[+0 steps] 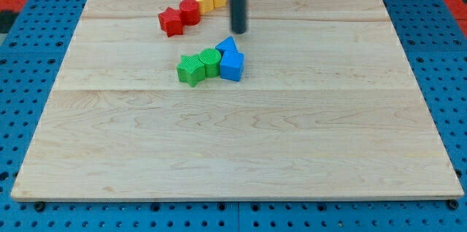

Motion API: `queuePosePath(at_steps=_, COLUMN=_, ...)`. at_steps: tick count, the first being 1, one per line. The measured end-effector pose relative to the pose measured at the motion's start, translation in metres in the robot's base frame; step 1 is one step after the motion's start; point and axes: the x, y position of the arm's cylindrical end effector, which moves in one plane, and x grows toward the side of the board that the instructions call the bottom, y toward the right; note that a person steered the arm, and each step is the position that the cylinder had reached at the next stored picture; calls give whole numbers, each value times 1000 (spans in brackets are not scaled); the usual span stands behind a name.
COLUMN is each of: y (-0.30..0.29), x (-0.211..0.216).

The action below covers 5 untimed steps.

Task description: Push the yellow hexagon diagonally towards the top of the red star

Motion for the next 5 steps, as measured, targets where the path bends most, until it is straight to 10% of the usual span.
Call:
queuePosePath(at_steps=2, y=-3, x=-89)
queuePosePath(at_steps=5, y=-119, x=-85)
